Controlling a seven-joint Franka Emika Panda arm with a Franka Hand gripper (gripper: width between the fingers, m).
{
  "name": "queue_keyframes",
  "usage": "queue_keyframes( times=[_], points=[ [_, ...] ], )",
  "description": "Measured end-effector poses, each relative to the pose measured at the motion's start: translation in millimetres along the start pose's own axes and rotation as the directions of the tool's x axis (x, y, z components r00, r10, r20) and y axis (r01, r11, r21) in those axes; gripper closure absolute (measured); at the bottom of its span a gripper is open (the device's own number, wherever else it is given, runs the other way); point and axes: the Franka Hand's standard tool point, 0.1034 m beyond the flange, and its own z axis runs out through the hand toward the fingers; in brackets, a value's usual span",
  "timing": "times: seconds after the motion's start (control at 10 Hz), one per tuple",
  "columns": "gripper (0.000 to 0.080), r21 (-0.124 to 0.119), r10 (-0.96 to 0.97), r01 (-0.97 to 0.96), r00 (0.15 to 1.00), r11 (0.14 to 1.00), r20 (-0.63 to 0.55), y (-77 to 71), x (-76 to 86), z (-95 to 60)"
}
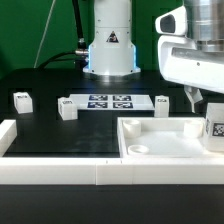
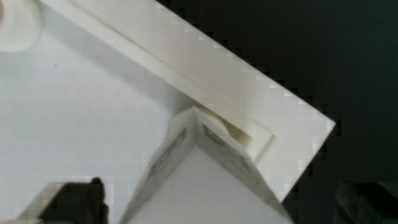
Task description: Assemble one leg
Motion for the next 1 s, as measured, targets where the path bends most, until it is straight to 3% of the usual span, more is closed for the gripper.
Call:
queue_keyframes(
  times=[0.3,0.5,0.9,1.0],
  points=[
    [0.0151,-0.058,-0.395,0.393,0.918,0.918,-0.023,0.0,1.5,-3.4],
    [0.0151,-0.102,-0.618,0.613,0.786,0.783,-0.025,0.2,1.8,-3.0],
    [0.0151,-0.1,-0.783,0.778,0.621,0.62,-0.023,-0.7,4.5,-1.7],
    [0.0162,-0.098,-0.777,0.772,0.629,0.628,-0.023,-0.8,4.2,-1.6]
  ],
)
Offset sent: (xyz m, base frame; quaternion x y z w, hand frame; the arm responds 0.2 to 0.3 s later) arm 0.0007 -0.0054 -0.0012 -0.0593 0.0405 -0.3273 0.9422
